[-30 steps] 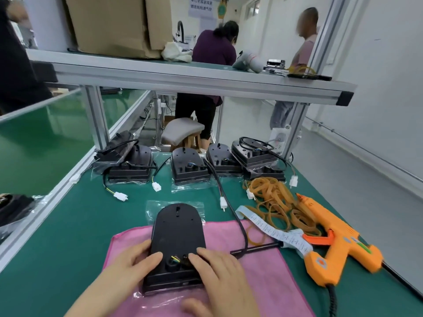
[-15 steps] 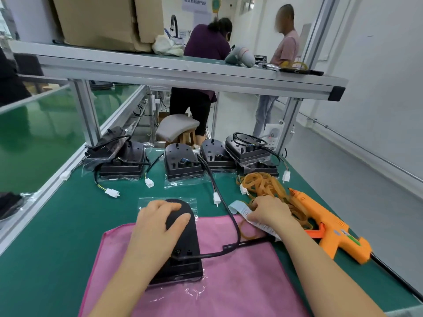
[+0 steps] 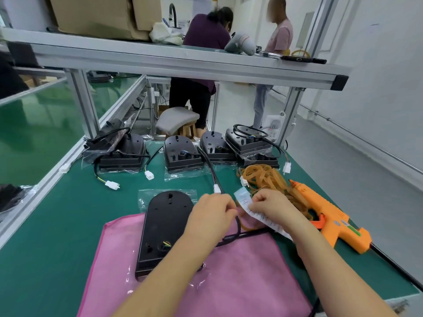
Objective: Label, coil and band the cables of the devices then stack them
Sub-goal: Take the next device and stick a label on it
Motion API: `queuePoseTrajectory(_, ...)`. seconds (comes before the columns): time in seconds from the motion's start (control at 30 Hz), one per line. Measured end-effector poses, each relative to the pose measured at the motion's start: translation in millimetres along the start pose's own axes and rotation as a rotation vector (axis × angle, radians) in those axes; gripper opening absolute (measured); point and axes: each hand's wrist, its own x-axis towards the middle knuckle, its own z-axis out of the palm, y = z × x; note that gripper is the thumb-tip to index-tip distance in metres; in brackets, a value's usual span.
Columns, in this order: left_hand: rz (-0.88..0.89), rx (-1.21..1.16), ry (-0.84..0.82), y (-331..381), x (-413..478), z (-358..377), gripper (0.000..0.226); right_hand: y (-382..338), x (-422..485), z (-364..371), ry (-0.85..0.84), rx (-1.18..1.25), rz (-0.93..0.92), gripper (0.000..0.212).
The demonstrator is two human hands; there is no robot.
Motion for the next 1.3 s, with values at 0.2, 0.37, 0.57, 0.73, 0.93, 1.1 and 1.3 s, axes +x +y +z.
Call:
queuePoseTrajectory(0.2,-0.077,-0.074,0.112,22.4,7.0,26.1,0.011,-7.2,-13.8,2.0,-0.05,0.363,0.045,0.013)
queuePoseTrajectory(0.37,-0.156,-0.181,0.167,18.7,9.4,33.6,0.014,-5.4,-19.3,-5.9,0.114,0.181,-0.053,0.016)
queuePoseTrajectory(0.57,-0.139,-0.377,0.202,21.2,12.6,41.3,0.009,-5.3,-29.4,-4.8,0.141,0.362,-0.14,0.019)
queuePoseTrajectory(0.73,-0.066,-0.349,0.251,22.2,13.8,47.7,0.007,-4.2,-32.1,0.8,0.145,0.401,-0.175,0.017)
queuePoseTrajectory(0.93,0.009,-0.238,0.296,20.9,14.5,46.2,0.008,-0.9,-32.4,3.9,0.182,0.332,-0.263,0.025)
queuePoseTrajectory(1.1,0.089,-0.132,0.316,19.9,12.9,43.8,0.012,3.4,-31.9,4.9,0.201,0.312,-0.273,0.024)
queuePoseTrajectory(1.3,0.039,-0.232,0.277,20.3,13.4,38.9,0.015,3.2,-33.0,5.8,0.203,0.304,-0.305,0.025)
